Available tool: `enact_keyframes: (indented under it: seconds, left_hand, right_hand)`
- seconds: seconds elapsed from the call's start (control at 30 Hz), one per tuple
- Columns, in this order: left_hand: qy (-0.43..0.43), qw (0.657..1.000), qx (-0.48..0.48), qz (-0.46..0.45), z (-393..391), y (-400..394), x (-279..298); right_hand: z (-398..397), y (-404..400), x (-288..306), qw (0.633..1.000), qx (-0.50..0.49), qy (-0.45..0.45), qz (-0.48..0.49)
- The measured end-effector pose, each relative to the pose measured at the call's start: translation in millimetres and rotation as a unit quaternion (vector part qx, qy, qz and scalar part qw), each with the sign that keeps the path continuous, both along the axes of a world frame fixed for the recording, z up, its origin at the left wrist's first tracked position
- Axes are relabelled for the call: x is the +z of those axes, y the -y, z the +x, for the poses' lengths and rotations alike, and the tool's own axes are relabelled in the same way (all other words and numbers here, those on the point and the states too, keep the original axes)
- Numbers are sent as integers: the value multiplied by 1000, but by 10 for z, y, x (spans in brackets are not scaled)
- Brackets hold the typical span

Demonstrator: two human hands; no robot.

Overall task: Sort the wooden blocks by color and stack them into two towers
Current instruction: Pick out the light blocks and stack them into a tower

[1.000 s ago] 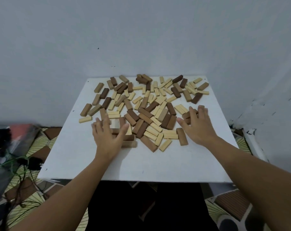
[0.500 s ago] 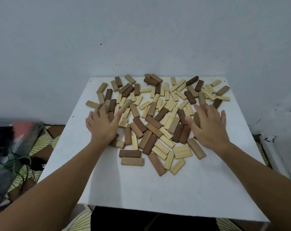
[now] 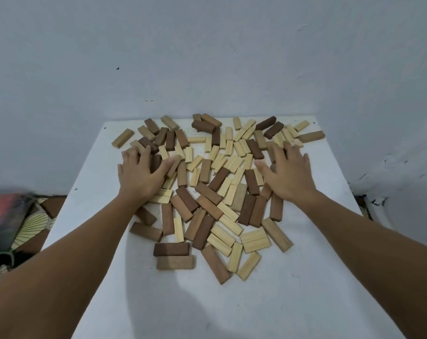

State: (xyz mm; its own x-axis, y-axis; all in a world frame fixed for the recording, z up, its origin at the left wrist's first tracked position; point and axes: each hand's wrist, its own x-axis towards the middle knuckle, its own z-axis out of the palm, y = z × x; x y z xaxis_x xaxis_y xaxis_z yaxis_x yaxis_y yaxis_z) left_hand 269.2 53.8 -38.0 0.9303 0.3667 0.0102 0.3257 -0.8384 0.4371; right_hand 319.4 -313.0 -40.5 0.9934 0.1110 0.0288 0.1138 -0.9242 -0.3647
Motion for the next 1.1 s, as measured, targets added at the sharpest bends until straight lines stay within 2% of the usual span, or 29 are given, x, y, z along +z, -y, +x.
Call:
enact_keyframes:
  seconds: [0.13,0.3,0.37,0.43,0.57,0.7,0.8,0.93,1.0,1.1]
  left_hand:
    - [12,1000,2,-6,-58,35,-3]
    - [49,991,81,-99,1,97,211]
    - [57,987,96,-111,106,23,232]
    - [25,989,89,-112,234,-62,231]
    - [-49,996,61,-37,482,-71,170]
    - [-40,999,25,3,572,34,104]
    - [-39,999,-19,30,602,22,33]
    - [-46,998,-36,-15,622,41,117]
    - [-24,998,-38,-49,570,77,194]
    - [22,995,-52,-78,362,142,315]
  right_hand:
    - [92,131,70,996,-32,74,29]
    - [529,296,150,993,-109,-22,27]
    - [616,284,138,994,-95,-48,17]
    - [682,237,109,996,-72,-58,8]
    - [773,108,99,999,-29,-37,18]
    - [902,19,66,997,54,-25,40]
    - [976,-18,-19,997,65,-18,37]
    - [1018,10,-31,996,74,-23,40]
    - [928,31,24,996,64,-20,59]
    - [574,-7,130,992,45,65,102]
